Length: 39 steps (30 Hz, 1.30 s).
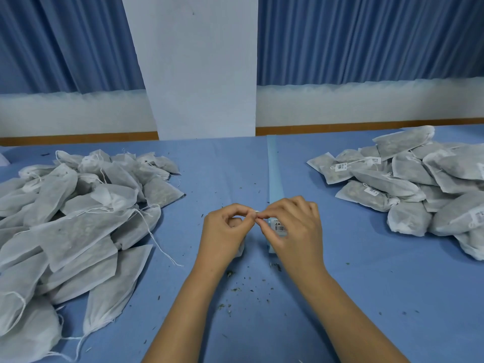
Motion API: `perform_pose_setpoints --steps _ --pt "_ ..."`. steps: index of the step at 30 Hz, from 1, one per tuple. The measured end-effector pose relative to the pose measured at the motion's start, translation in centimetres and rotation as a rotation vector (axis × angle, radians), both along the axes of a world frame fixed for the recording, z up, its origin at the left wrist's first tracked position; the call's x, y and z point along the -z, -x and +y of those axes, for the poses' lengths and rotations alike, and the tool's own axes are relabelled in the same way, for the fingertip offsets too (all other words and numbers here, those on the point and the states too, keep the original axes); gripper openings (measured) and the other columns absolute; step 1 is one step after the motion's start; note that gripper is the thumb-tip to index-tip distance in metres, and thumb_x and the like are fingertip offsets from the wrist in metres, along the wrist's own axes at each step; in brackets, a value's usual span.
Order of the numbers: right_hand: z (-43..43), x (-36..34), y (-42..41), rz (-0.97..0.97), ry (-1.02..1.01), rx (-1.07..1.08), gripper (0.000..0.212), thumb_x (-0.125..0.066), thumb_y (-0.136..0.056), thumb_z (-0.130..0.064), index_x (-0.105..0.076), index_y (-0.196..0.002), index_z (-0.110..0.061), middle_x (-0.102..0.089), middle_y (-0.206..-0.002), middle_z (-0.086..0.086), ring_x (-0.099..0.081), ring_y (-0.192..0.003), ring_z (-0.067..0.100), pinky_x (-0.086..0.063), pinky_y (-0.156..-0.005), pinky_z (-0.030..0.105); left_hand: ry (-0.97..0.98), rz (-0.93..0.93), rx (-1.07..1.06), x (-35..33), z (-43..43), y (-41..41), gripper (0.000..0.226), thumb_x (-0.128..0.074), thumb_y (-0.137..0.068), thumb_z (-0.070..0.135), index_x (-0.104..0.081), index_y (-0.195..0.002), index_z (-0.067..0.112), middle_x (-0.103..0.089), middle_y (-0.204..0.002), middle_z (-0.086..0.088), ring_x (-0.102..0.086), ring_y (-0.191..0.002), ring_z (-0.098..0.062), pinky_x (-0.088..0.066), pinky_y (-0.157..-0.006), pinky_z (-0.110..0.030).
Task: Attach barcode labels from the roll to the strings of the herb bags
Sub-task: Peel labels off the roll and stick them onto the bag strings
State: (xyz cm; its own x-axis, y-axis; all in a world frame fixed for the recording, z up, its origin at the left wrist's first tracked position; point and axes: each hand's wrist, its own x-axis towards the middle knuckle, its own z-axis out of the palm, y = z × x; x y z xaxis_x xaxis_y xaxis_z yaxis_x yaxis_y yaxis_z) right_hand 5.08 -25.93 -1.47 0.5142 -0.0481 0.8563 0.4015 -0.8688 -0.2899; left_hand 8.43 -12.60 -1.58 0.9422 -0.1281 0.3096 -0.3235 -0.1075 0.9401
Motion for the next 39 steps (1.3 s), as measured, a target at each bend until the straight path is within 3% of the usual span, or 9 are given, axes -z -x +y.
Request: perform_pose_setpoints --steps 5,10,17,22,25,28,33,36,39 --pt "-0.2 0.2 0.0 -0.007 0.006 0.077 0.009 -0.075 -0.077 -0.021 -0.071 -0.07 -0.019 -0.066 -0.072 -0.01 -0.059 -0.072 0.017 -0.033 -0.078 0.026 0.007 0.044 0.052 -0.3 0.1 0.0 0.023 -0.067 -0.09 0.014 -0.075 -0.071 0.025 -0.05 -0.048 0.0 -0.035 -0.042 -0.012 -0.032 -0.045 -0.017" --pt "-0.2 0.3 -0.2 0.067 -0.025 0.054 0.007 -0.068 -0.079 -0.017 -0.066 -0.072 -0.015 -0.064 -0.074 -0.008 -0.057 -0.073 0.016 -0.029 -0.082 0.023 0.012 0.02 0.123 -0.6 0.3 0.1 0.023 -0.067 -0.09 0.013 -0.077 -0.073 0.025 -0.068 -0.075 0.007 -0.04 -0.04 -0.007 -0.035 -0.045 -0.013" --pt "-0.6 0.4 -0.4 0.303 -0.259 -0.093 0.015 -0.056 -0.09 -0.012 -0.055 -0.078 -0.02 -0.053 -0.078 -0.016 -0.046 -0.078 0.004 -0.024 -0.086 0.013 -0.081 -0.016 0.183 -0.3 0.8 -0.4 0.044 -0.057 -0.094 0.006 -0.076 -0.09 0.045 -0.043 -0.06 0.002 -0.026 -0.048 -0.008 -0.03 -0.049 -0.01" --pt "-1.0 0.2 -0.4 0.381 -0.464 -0.105 0.031 -0.054 -0.093 -0.007 -0.049 -0.075 -0.032 -0.053 -0.078 -0.01 -0.046 -0.089 0.013 -0.022 -0.081 0.005 -0.043 -0.002 0.246 -0.6 1.5 -0.5 0.057 -0.046 -0.093 -0.008 -0.07 -0.114 0.039 -0.025 -0.055 0.008 -0.025 -0.049 -0.006 -0.03 -0.051 -0.008" --pt "-1.1 0.0 -0.3 0.384 -0.495 -0.114 0.03 -0.052 -0.093 -0.005 -0.05 -0.076 -0.029 -0.052 -0.077 -0.013 -0.041 -0.09 -0.004 -0.025 -0.081 0.011 -0.037 -0.011 0.246 -0.5 1.8 -0.8 0.057 -0.045 -0.092 -0.01 -0.061 -0.126 0.033 -0.025 -0.055 0.007 -0.025 -0.048 -0.006 -0.032 -0.05 -0.008" --pt "-1.1 0.0 -0.3 0.374 -0.541 -0.11 0.03 -0.05 -0.093 -0.001 -0.051 -0.076 -0.026 -0.052 -0.076 -0.016 -0.04 -0.089 -0.014 -0.029 -0.082 0.024 -0.052 -0.045 0.23 -0.4 2.2 -0.9 0.047 -0.052 -0.094 -0.004 -0.059 -0.127 0.029 -0.027 -0.055 0.009 -0.028 -0.049 -0.005 -0.038 -0.058 -0.005" --pt "-1.3 -0.3 -0.5 0.378 -0.716 -0.147 0.028 -0.051 -0.094 -0.007 -0.052 -0.076 -0.029 -0.059 -0.084 -0.003 -0.052 -0.099 0.029 -0.037 -0.085 0.02 -0.233 -0.122 0.048 -0.4 4.0 -1.6 0.032 -0.069 -0.085 0.002 -0.07 -0.101 0.031 -0.059 -0.077 0.014 -0.054 -0.071 -0.001 -0.041 -0.071 -0.008" --pt "-0.7 -0.8 -0.1 0.341 -0.734 -0.223 0.026 -0.056 -0.093 -0.011 -0.056 -0.075 -0.03 -0.061 -0.08 -0.016 -0.055 -0.093 0.013 -0.034 -0.078 0.007 -0.213 -0.111 -0.16 -0.3 4.5 -2.2 0.022 -0.064 -0.087 0.003 -0.068 -0.086 0.025 -0.066 -0.096 0.01 -0.056 -0.084 0.008 -0.039 -0.073 -0.004" --pt "0.2 -1.1 0.0 0.31 -0.727 -0.348 0.024 -0.059 -0.091 -0.01 -0.059 -0.075 -0.027 -0.061 -0.077 -0.022 -0.054 -0.079 -0.003 -0.036 -0.075 0.007 -0.085 -0.001 -0.17 -0.2 4.3 -2.3 0.02 -0.053 -0.094 0.006 -0.066 -0.093 0.021 -0.072 -0.097 0.008 -0.06 -0.087 0.007 -0.043 -0.077 -0.009"
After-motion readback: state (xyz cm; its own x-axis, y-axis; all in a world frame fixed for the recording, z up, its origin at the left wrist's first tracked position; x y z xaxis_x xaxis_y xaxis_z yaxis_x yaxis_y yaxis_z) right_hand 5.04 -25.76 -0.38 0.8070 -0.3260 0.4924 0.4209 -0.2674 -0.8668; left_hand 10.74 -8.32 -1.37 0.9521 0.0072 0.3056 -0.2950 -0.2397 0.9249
